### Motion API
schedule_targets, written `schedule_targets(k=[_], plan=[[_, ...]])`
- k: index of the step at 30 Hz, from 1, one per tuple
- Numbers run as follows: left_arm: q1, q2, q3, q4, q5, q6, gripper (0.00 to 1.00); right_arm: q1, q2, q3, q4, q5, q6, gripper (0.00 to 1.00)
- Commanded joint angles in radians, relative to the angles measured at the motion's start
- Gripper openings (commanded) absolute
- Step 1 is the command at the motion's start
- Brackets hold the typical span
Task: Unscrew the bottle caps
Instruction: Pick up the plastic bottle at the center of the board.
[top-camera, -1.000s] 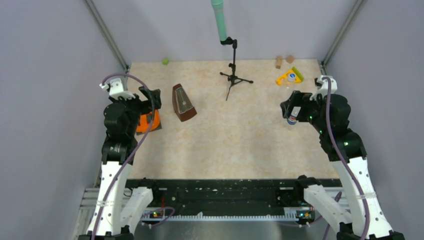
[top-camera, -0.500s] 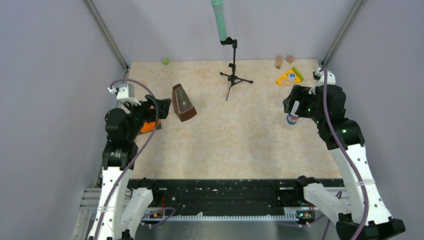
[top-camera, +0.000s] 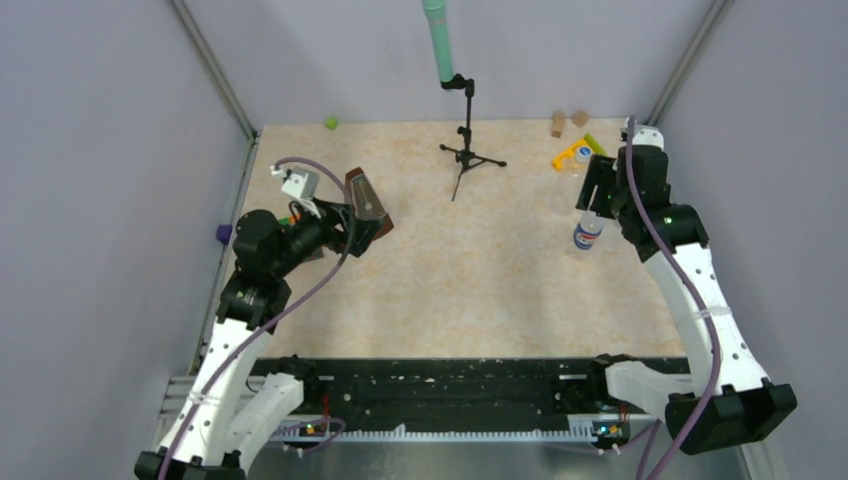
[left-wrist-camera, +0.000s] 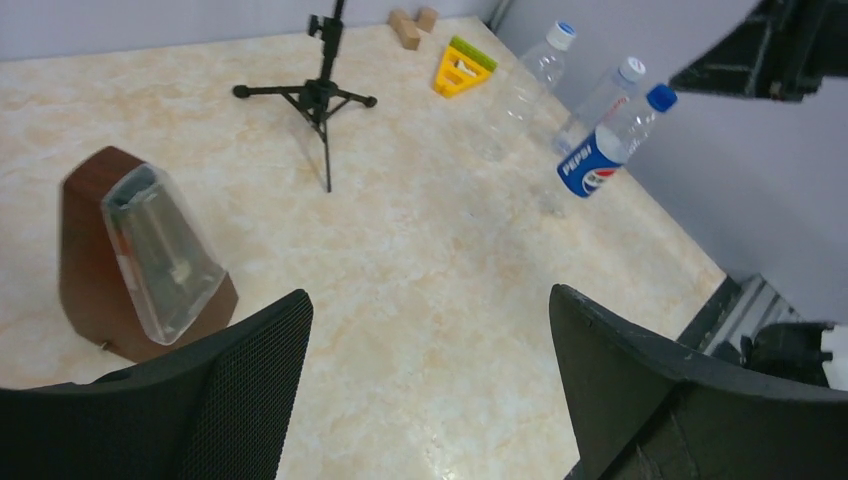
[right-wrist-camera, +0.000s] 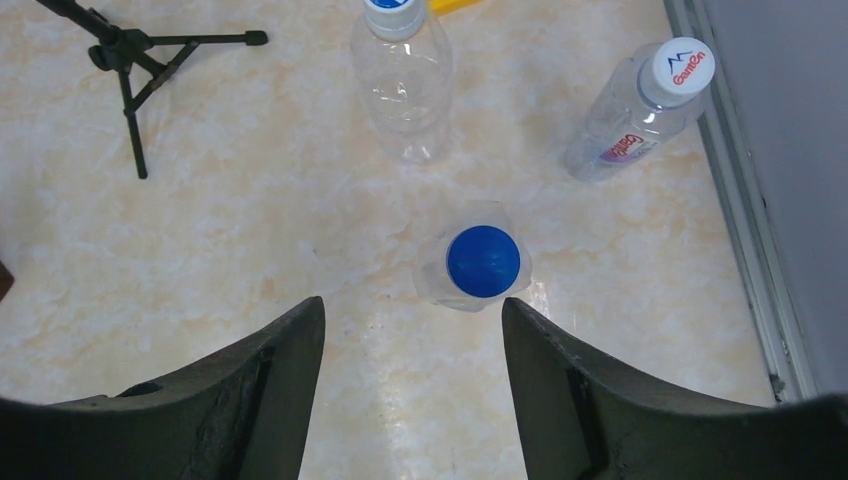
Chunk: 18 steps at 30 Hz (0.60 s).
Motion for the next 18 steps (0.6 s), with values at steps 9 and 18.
schedule_targets(k=[9,18], plan=[[-0.295,0.043,0.042,-0.058,-0.302,0.187,0.87,-0.058,0.018,-0.011,0.015,0.05,-0.025,0.64],[-0.301,0.053,0.05,-0.058,-0.307,0.185,0.87,-0.091,0.082,-0.033,0.067,-0.015,-0.009,0.61]])
